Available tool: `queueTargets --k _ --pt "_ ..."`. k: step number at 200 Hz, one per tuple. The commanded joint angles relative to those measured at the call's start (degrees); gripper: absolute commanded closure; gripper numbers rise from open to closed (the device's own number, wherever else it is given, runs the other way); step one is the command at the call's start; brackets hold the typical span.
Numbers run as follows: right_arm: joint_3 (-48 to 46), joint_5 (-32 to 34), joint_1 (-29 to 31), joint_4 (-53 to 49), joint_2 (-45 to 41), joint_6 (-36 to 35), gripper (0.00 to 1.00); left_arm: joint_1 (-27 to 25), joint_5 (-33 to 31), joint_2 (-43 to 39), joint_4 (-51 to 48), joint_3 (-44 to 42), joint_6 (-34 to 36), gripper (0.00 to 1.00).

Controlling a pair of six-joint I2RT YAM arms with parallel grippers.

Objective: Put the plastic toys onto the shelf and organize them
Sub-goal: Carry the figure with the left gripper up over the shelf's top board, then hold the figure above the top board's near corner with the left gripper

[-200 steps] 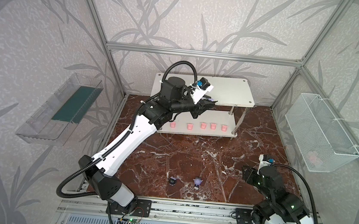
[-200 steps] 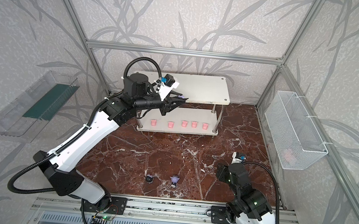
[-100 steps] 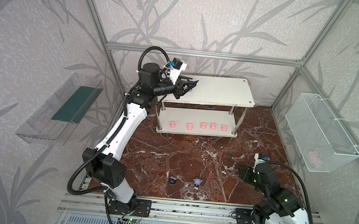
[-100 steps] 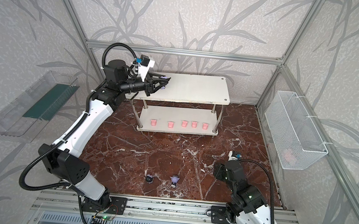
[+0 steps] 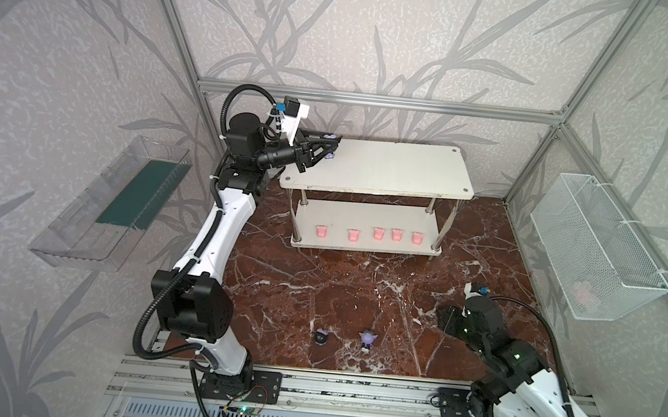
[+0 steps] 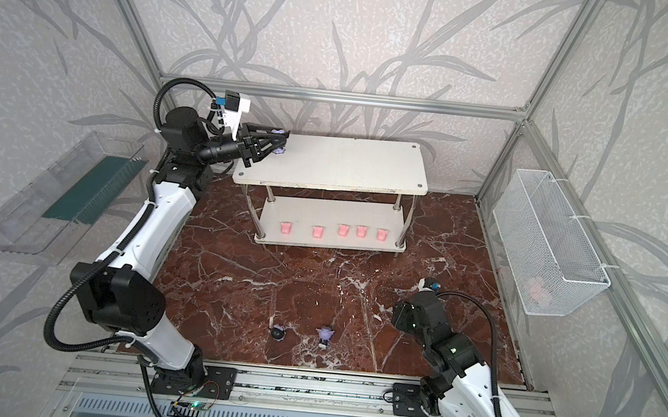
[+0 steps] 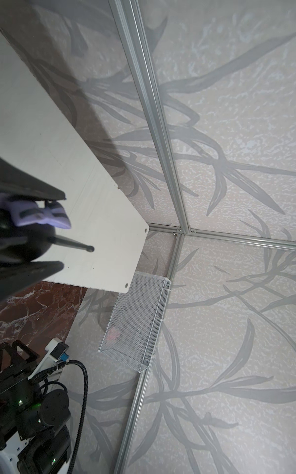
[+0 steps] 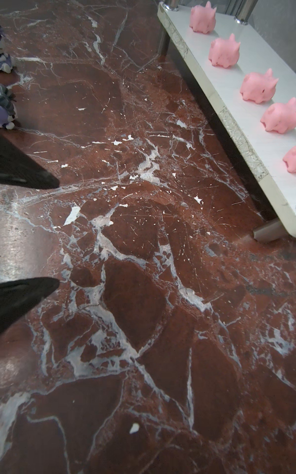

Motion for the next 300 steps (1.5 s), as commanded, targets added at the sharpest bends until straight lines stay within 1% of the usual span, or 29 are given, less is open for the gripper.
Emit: queueTargets --k 1,18,59,73,206,234,245,263,272,288,292,300 --pt "1.13 -0.42 -0.24 1.79 0.09 -0.67 0.44 1.28 3.4 0.98 7.74 -1.3 -4.96 0.82" --pt "0.91 -0.19 -0.2 2.4 -0.88 -0.37 0.44 2.31 3.97 1.78 14.06 -2.96 -9.23 0.82" --pt "1.09 -0.52 -0.19 2.63 -0.09 -0.32 0.44 4.29 6.8 5.74 30.48 -4.21 -22.77 0.82" --pt "1.08 -0.53 -0.19 2.72 0.08 -0.12 0.44 4.73 7.7 6.8 33.0 -3.97 -25.25 0.82" --pt "1.48 -0.61 -0.15 4.74 3.57 0.56 0.44 7.33 13.38 9.5 33.64 -6.48 -25.06 0.81" --pt "1.61 -0.52 -0.18 4.77 3.89 0.65 0.44 7.37 14.06 11.15 37.13 -6.48 -28.05 0.81" --pt "1.68 -0.65 -0.16 4.9 4.05 0.68 0.44 7.38 14.31 12.0 40.5 -6.32 -30.97 0.81" --pt "1.69 -0.61 -0.15 5.33 4.34 0.76 0.44 7.37 15.2 14.27 49.27 -5.11 -38.29 0.8" --pt "1.74 -0.69 -0.22 5.48 4.65 0.76 0.44 7.24 16.64 16.26 54.52 -3.05 -44.11 0.8" --pt "1.68 -0.87 -0.2 5.79 4.97 0.76 0.44 7.27 18.24 21.07 69.36 1.99 -59.24 0.8" --pt "1.7 -0.87 -0.16 5.84 4.98 0.79 0.44 7.23 18.72 22.15 69.77 3.61 -61.16 0.8" --pt "1.7 -0.92 -0.15 5.89 5.08 0.72 0.44 6.91 19.98 23.57 69.84 5.56 -62.59 0.81"
